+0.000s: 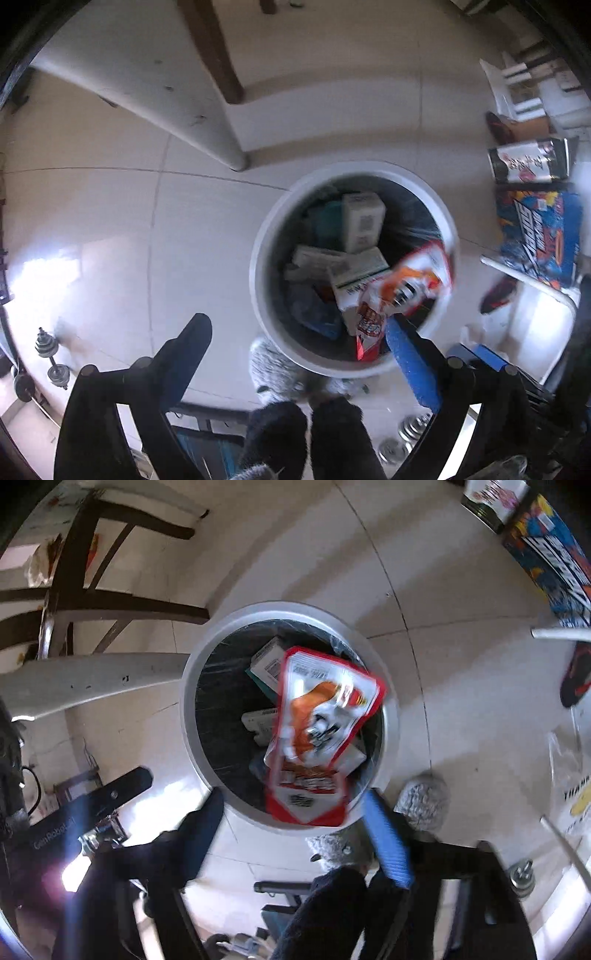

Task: Collect trash
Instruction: 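Carry the box and pouch over the bin and open both tools, then move both tools back over the table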

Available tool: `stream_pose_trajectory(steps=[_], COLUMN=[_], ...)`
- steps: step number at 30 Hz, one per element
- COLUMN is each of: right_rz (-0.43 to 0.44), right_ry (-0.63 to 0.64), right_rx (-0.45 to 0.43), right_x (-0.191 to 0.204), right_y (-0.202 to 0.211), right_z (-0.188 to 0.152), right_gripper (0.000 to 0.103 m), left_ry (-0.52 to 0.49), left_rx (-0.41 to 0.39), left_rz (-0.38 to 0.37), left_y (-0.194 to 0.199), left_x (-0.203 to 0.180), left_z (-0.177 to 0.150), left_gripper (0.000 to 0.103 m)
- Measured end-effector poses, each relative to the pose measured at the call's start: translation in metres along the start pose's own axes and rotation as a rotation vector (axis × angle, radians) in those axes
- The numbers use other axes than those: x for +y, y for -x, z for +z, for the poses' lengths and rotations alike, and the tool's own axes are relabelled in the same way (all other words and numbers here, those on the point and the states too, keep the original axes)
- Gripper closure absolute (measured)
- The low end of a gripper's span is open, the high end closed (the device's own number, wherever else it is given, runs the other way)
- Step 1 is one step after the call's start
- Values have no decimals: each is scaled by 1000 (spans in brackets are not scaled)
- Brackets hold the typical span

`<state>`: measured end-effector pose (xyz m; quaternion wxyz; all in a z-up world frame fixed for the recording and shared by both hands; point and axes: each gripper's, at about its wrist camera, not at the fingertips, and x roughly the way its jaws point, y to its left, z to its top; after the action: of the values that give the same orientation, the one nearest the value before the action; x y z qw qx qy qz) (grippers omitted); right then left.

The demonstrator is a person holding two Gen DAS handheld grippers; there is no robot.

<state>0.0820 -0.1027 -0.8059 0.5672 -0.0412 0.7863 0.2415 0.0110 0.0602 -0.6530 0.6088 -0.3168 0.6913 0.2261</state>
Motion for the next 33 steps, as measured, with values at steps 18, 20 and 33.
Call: stream_pose_trajectory(steps=[18,20,33], right_rz=[-316,-322,-327], right_ry=[69,69,102], right_rx=[-106,-117,-147], right_x=[12,14,49], right_y=[46,56,150], right_z=[-16,-20,-63], right_gripper=[0,0,0], left_ry=[-90,-99,-101], left_rx=[-54,-63,-68], left_rz=[115,100,85], left_y=[42,51,139], left_x=[-12,-14,-16], left_z=[-32,-37,-85], left_gripper=[0,0,0])
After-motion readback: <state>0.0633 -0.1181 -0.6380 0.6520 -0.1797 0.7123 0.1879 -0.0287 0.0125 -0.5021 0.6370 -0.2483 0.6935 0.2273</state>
